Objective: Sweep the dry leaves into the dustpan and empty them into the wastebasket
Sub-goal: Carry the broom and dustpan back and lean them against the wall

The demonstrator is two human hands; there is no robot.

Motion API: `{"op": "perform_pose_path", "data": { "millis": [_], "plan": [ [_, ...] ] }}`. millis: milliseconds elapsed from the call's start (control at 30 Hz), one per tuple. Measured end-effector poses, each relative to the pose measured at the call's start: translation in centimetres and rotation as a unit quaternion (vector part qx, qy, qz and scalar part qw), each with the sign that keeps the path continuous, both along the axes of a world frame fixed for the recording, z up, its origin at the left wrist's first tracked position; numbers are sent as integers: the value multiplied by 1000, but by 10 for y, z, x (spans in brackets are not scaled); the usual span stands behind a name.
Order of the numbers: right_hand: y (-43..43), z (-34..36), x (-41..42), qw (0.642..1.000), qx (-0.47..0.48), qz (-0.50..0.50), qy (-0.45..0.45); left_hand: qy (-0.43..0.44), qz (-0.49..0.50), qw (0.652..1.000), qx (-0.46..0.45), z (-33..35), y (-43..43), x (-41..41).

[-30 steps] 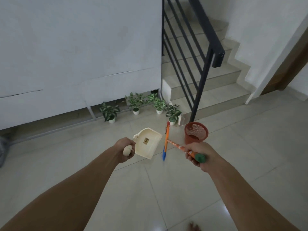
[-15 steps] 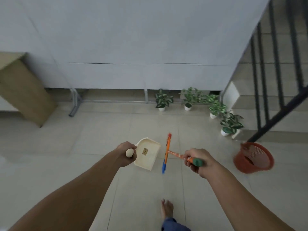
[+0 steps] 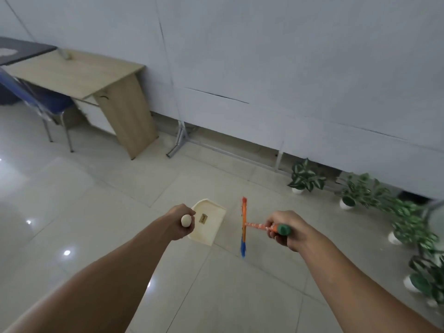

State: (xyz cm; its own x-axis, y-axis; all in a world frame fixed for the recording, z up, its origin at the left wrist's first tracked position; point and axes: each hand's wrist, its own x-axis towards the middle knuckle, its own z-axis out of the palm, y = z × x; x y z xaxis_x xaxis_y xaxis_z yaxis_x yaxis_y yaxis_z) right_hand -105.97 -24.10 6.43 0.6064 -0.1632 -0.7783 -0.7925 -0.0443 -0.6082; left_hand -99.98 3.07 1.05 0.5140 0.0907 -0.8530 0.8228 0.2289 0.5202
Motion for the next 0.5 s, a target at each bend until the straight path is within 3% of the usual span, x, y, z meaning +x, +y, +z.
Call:
{"op": "perform_pose_path", "data": {
  "millis": [500],
  "plan": [
    [72,-7,280,984,-112,138,0,31,55,998,-4,-32,73,245]
  ]
}}
